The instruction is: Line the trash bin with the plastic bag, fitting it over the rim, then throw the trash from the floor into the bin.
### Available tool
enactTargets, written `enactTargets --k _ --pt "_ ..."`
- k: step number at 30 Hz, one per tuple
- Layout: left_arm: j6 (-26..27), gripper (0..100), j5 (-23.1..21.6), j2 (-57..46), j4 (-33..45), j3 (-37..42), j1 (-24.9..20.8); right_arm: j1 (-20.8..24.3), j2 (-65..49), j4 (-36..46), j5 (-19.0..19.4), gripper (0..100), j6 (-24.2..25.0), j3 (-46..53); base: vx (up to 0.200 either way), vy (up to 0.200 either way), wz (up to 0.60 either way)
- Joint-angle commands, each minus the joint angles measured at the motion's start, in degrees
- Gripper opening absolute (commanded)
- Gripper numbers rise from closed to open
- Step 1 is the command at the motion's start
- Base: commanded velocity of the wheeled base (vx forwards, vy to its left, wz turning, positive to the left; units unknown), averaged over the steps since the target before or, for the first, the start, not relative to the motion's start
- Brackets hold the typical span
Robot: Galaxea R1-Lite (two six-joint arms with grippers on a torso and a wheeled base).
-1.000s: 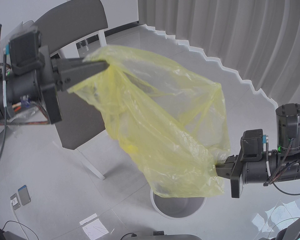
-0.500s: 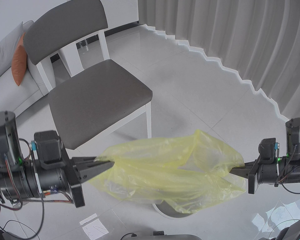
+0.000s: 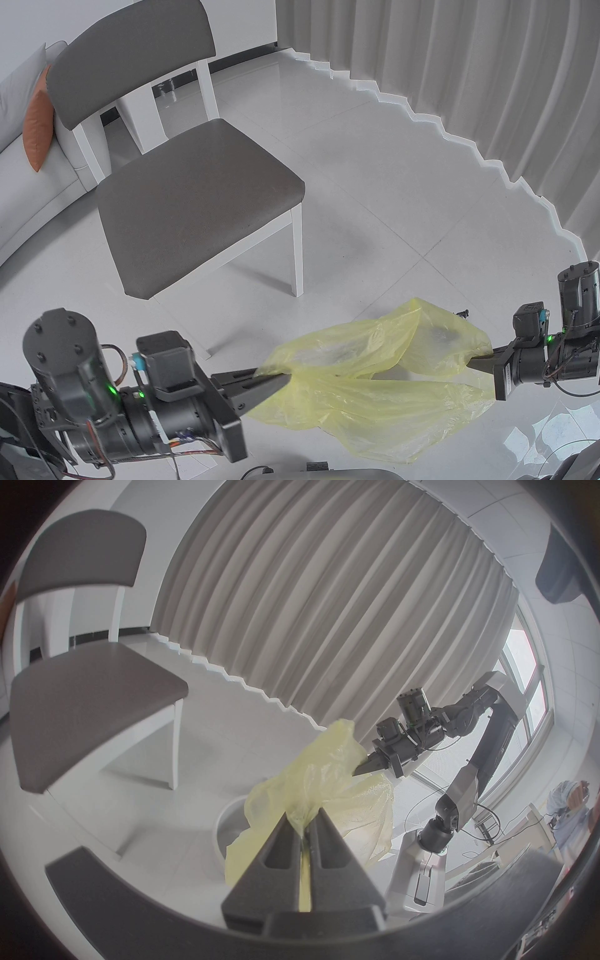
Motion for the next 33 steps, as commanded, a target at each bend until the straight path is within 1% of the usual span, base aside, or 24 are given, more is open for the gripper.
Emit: enactTargets --k 1,8,12,14,16,22,23,25,27,33 --pt "-1.68 0 1.35 9.21 -3.82 1.02 -3.29 -1.24 3.98 -0.04 0.12 0 -0.37 0.16 0.0 0.0 0.0" --pt "-1.77 0 1.08 14.31 -10.06 0.32 -2.68 -3.35 5.83 -0.83 0.82 0 -1.77 -0.19 0.0 0.0 0.0" --pt "-2.47 0 1.08 16.15 -11.12 -0.03 -2.33 -4.23 5.92 -1.01 0.91 0 -2.83 -0.28 0.0 0.0 0.0" --pt "-2.56 0 1.0 21.07 -12.08 -0.56 -1.8 -5.72 7.32 -1.27 1.0 0 -4.41 -0.37 0.0 0.0 0.0" --pt "-2.56 0 0.91 23.71 -13.23 -1.27 -0.92 -5.99 8.11 -1.71 1.0 0 -4.41 -0.37 0.0 0.0 0.0" --pt "-2.03 0 0.38 34.26 -23.77 -1.97 1.81 -5.9 13.12 -5.84 0.91 0 -3.71 -0.72 0.0 0.0 0.0" --pt "-2.03 0 0.38 34.7 -24.3 -1.88 1.89 -5.9 13.56 -6.1 0.91 0 -3.71 -0.72 0.0 0.0 0.0" --pt "-2.03 0 0.38 38.04 -27.73 -1.44 1.98 -5.81 17.52 -8.83 0.91 0 -3.62 -0.45 0.0 0.0 0.0" --pt "-2.03 0 0.38 39.97 -29.31 -1.53 1.98 -5.9 20.6 -11.55 0.91 0 -3.44 -0.28 0.0 0.0 0.0" --pt "-2.12 0 0.29 43.75 -29.66 -2.85 3.39 -6.69 29.3 -20.34 1.0 0 -2.56 -1.86 0.0 0.0 0.0"
